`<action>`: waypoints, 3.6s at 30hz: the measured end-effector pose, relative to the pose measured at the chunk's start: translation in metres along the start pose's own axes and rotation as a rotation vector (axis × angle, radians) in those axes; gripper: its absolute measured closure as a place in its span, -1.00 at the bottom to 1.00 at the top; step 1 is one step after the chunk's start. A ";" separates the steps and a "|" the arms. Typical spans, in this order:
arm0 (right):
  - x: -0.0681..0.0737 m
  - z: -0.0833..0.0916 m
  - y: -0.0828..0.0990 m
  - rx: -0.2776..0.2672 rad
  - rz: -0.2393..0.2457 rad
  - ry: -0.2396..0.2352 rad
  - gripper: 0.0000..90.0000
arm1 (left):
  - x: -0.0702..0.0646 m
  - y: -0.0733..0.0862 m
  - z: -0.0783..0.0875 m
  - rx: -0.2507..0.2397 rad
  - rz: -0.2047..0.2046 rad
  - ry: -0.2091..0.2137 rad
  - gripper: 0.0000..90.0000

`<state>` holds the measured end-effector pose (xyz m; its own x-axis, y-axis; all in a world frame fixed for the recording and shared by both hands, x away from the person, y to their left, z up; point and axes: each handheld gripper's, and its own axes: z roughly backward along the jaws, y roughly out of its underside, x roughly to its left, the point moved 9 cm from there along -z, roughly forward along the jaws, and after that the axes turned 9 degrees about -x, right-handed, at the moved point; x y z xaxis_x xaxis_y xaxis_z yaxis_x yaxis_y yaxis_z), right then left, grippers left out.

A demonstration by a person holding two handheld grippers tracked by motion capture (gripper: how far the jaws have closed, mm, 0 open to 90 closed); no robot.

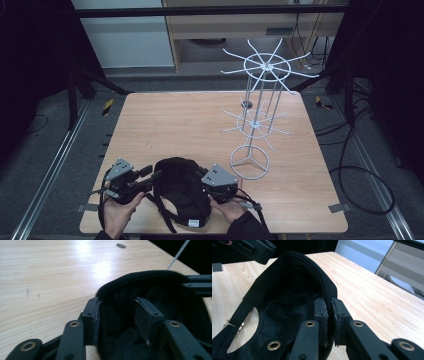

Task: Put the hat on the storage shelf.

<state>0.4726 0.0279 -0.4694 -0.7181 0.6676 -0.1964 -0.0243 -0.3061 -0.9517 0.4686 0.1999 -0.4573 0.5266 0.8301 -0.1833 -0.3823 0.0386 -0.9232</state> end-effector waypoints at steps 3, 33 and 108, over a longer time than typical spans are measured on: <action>0.001 0.000 0.000 -0.002 0.004 -0.005 0.85 | -0.007 -0.002 -0.006 -0.003 0.007 0.021 0.14; 0.023 0.002 -0.003 -0.030 0.057 -0.118 0.86 | -0.028 -0.023 -0.054 -0.056 0.123 -0.002 -0.40; -0.009 -0.003 0.021 -0.039 -0.334 -0.158 0.57 | -0.086 -0.084 -0.017 -0.219 0.067 0.276 0.91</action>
<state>0.4806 0.0176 -0.4887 -0.7738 0.6122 0.1628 -0.2513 -0.0608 -0.9660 0.4688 0.1159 -0.3696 0.7026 0.6441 -0.3024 -0.2666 -0.1557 -0.9511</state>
